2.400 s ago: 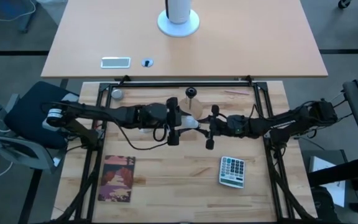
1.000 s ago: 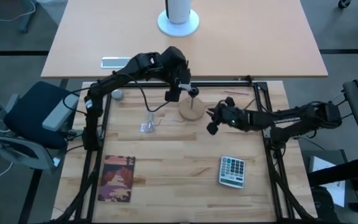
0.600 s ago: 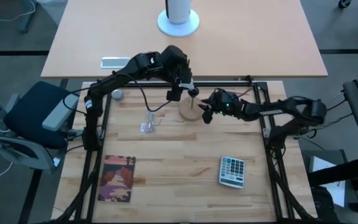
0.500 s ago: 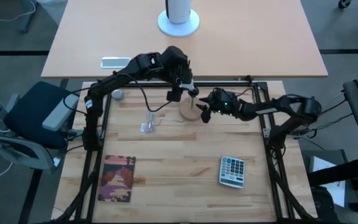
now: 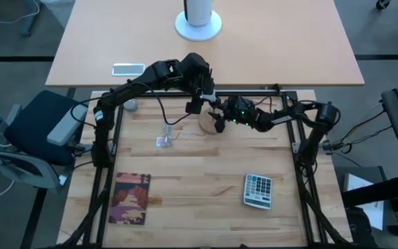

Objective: Screw lightbulb
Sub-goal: Insert the lightbulb into the lamp

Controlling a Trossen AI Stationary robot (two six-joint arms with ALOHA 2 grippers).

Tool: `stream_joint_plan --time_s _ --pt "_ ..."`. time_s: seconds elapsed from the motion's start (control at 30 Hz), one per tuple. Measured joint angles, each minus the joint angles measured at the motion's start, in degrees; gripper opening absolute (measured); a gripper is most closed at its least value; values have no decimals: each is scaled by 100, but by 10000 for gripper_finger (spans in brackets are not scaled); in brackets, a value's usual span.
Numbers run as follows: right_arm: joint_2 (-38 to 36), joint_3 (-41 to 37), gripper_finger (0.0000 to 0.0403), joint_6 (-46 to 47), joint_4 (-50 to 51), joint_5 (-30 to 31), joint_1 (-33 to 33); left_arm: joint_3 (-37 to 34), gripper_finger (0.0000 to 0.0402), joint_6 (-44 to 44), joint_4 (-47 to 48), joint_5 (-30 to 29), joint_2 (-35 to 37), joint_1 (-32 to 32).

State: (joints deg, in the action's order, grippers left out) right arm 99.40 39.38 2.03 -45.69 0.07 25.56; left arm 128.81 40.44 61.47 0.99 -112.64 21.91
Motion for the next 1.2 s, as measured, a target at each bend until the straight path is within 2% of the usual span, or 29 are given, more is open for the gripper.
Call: stream_joint_plan --time_s 0.1,0.2,0.27,0.77,1.03,1.1,1.2 --pt "10 2 129 54 54 -4 -10 -2 238 -30 0 2 1 -2" --pt "-43 0 49 29 161 -44 -15 -2 238 -42 2 2 0 -4" --pt "-74 -1 21 -30 214 -199 -23 -2 238 -56 2 4 1 -17" --pt "-202 66 22 310 827 -241 -850 -1 238 -844 651 -3 2 -531" --pt "-211 273 22 275 1243 94 -1302 -59 238 -1139 908 -21 25 -771" --pt "-251 279 39 221 1277 114 -1392 -58 238 -1195 921 8 26 -809" --pt "-330 268 88 272 1385 289 -1505 -35 239 -1255 938 24 25 -847"
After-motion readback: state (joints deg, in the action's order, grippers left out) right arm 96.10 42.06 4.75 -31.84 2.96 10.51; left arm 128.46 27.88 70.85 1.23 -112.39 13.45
